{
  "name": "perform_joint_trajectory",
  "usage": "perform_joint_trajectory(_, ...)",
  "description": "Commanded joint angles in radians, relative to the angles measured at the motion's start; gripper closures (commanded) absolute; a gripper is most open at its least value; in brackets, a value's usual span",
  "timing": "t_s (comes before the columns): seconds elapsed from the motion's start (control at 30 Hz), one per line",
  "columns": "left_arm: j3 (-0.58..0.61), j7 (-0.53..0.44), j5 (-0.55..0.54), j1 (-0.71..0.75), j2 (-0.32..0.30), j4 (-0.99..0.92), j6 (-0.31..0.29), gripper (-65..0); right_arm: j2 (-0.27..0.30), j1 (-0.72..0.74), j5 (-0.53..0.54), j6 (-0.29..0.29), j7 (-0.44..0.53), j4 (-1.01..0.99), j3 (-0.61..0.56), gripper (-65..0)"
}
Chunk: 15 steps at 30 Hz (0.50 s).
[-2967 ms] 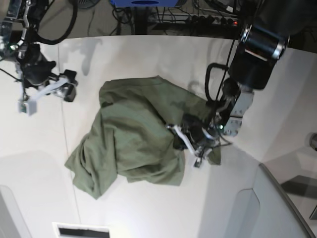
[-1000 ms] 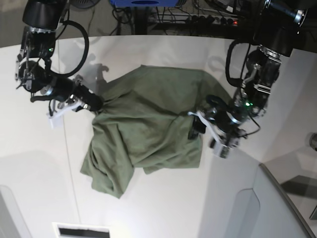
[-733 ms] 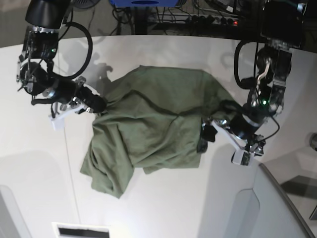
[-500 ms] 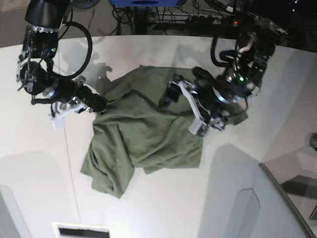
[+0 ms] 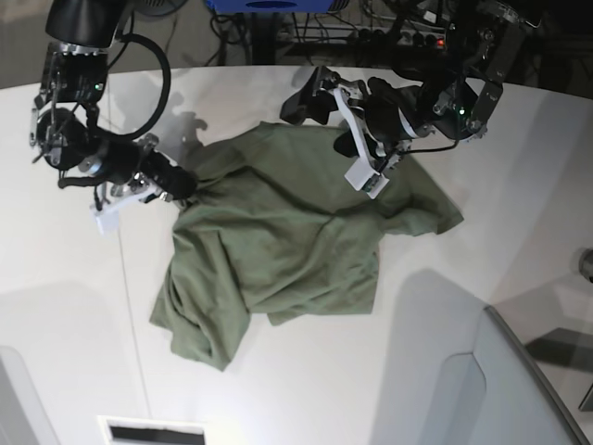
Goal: Layout the t-shirt on the table in an organized manner, then fold the t-shirt properly
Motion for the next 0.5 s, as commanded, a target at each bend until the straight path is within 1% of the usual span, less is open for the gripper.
perform_joint_trajectory(0.0, -0.006, -0.011, -0.055, 0.014, -0.003, 0.006, -0.015, -65.0, 0.006, 0.015, 0.026, 0.007, 0.005, 0.015, 0.001, -2.0)
perform_joint_trajectory(0.03, -0.008, -0.011, -0.092, 0.021, -0.003, -0.005, -0.016, -65.0, 0.006, 0.014, 0.026, 0.007, 0.005, 0.015, 0.001, -2.0)
perform_joint_trajectory(0.07, -0.009, -0.011, -0.142, 0.021, -0.006, -0.028, -0.030, -65.0, 0.007, 0.014, 0.026, 0.007, 0.005, 0.015, 0.001, -2.0)
perform_joint_trajectory(0.13, -0.002, -0.011, -0.239, 0.024, -0.031, -0.085, -0.078, -65.0, 0.007, 0.012, 0.025, 0.007, 0.005, 0.015, 0.001, -2.0)
perform_joint_trajectory(0.2, 0.002, -0.011, -0.337, 0.024, -0.042, -0.151, -0.134, -65.0, 0.007, 0.003, 0.025, 0.007, 0.005, 0.015, 0.001, -2.0)
perform_joint_trajectory(0.23, 0.002, -0.011, -0.374, 0.026, -0.053, -0.182, -0.151, -65.0, 0.007, -0.002, 0.026, 0.007, 0.005, 0.015, 0.001, -2.0)
perform_joint_trajectory(0.33, -0.009, -0.011, -0.426, 0.052, -0.068, -0.226, -0.160, -65.0, 0.007, -0.006, 0.023, 0.007, 0.005, 0.015, 0.001, -2.1)
perform_joint_trajectory(0.47, -0.011, -0.011, -0.432, 0.064, -0.060, -0.241, -0.162, -65.0, 0.007, -0.008, 0.023, 0.009, 0.005, 0.015, 0.001, -2.1)
